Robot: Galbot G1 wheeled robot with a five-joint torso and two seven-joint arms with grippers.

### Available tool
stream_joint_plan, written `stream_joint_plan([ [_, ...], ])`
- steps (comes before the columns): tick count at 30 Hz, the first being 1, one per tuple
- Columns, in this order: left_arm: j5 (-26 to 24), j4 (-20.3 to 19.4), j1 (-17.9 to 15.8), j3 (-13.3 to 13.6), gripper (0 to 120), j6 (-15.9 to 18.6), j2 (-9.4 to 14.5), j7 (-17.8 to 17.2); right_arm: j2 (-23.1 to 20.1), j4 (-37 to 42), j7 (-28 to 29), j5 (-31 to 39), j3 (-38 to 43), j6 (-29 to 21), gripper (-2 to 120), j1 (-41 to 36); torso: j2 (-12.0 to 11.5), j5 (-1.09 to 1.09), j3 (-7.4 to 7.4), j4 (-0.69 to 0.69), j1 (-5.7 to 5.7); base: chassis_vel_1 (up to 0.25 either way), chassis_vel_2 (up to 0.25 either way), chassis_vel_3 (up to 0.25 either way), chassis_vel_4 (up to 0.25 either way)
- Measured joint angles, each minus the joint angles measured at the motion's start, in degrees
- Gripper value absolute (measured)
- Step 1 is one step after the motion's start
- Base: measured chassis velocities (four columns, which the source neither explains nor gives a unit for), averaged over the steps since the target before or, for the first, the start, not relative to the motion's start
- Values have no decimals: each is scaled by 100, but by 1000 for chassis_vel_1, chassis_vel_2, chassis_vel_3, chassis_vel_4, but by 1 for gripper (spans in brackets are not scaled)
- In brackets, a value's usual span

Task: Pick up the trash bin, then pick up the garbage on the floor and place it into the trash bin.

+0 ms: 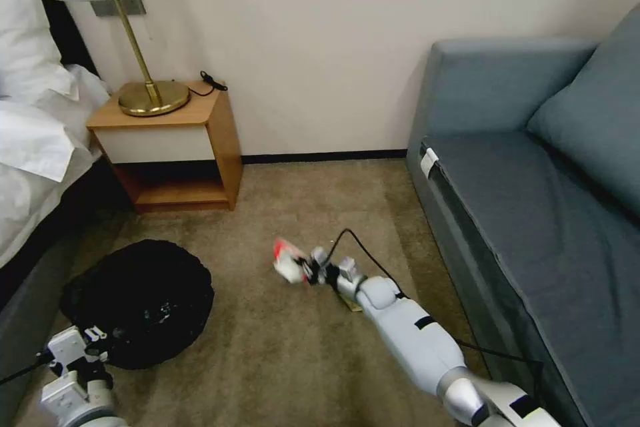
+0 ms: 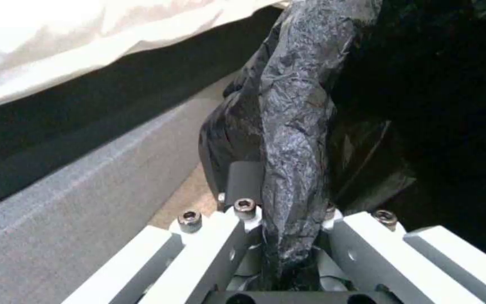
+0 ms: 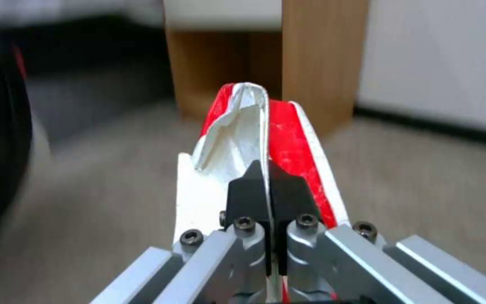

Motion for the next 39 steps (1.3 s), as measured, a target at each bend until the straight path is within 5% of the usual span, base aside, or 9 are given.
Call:
stream_joint_plan([
  [8,18,-3,1,20,3,-11,-5,11,140,1201,618,673,-578,242,0,-177,0,1,0,1,0,0,0,0,0],
  [16,48,-63,1,43,3,-15,-8,24,22,2646,945,852,-1614,-267,0,-527,0,1,0,0,0,0,0,0,0],
  [26,37,-94,-54,65,3,0,-5,39,-42,2819,999,598,-2273,-288,0,-832,0,1,0,0,0,0,0,0,0],
  [39,166,-158,2,215,3,4,-139,120,237,2105,1173,216,-2351,-167,0,-711,0,1,0,0,-1,0,0,0,0],
])
